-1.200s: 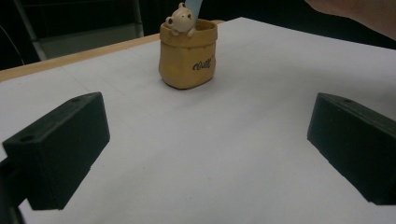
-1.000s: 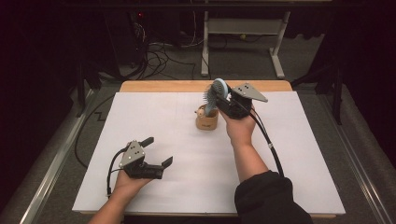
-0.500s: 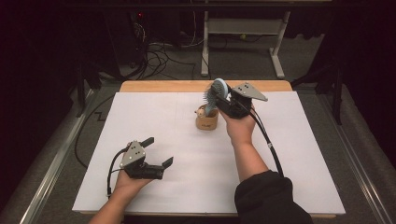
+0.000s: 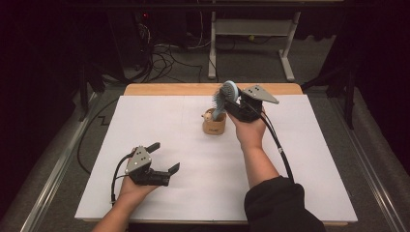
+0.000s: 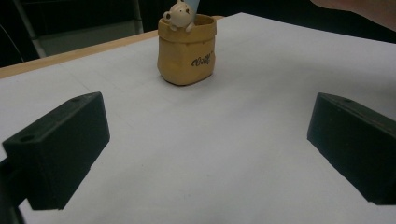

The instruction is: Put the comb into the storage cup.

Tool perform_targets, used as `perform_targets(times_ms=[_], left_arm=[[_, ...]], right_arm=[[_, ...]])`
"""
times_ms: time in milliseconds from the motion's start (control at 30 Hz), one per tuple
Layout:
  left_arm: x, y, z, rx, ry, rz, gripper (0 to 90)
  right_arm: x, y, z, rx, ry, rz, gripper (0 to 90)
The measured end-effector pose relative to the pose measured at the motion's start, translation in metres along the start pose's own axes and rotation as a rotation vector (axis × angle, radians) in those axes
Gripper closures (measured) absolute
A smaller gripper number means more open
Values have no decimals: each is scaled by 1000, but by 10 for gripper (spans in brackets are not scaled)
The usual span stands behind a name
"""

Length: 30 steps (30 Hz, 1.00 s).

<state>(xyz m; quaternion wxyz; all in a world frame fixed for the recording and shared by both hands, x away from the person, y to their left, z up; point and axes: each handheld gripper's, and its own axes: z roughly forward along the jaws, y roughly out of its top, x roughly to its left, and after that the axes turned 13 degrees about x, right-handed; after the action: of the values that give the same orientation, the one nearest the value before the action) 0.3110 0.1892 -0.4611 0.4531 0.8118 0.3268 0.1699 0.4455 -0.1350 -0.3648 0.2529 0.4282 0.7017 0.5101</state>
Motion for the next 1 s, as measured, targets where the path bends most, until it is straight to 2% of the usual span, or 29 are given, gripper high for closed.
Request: perform_targets(times_ms=[1000], left_arm=[[0, 0, -1, -2, 3, -1, 0]], right_arm=[[-8, -1, 0, 27, -56, 39, 439]])
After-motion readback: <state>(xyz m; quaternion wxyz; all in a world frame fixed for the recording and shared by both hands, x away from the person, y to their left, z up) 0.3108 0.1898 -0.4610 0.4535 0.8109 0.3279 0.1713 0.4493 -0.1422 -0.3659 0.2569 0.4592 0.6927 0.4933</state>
